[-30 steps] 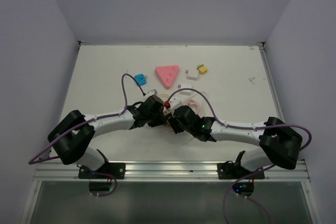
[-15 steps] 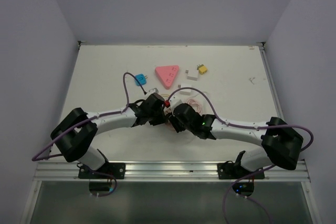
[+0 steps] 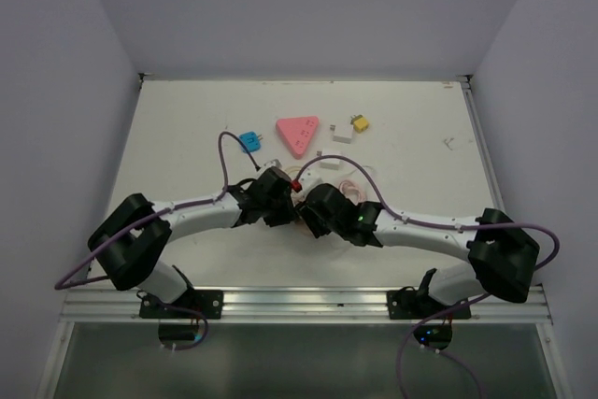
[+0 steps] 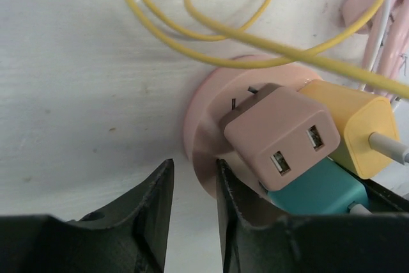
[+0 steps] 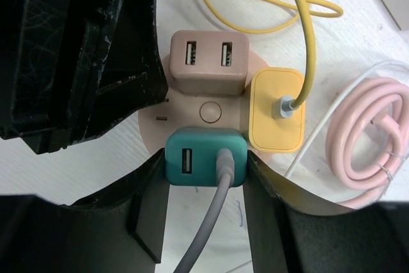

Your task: Pull the plug off the socket

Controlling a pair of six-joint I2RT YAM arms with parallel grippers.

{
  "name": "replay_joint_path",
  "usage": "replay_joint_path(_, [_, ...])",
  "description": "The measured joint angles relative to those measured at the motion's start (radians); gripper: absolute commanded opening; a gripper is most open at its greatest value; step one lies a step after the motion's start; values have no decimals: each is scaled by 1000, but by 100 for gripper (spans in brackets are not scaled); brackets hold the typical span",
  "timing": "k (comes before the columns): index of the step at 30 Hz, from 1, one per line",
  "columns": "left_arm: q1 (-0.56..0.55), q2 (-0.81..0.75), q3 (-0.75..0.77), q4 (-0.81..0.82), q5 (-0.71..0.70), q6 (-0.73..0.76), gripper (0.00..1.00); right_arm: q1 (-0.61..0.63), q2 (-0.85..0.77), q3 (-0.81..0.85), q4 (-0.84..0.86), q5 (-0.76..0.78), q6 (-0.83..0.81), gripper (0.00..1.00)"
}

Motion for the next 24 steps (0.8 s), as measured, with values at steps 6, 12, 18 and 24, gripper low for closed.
replay_joint_path(6, [-32,-173,-106,-71,-124,-37,45,30,8,-48,174,-8,56,0])
replay_joint_path(12, [-33,-336,-207,-109,-187,-119,48,37,17,-60,270,18,132,0])
replay_joint_path(18, [-34,-444,-336,-112,-188,-224,53,27,55,-60,350,46,174,0])
replay_joint_path(24, [-34,-536,-404,-63,-192,-313,64,27,119,-45,354,42,188,0])
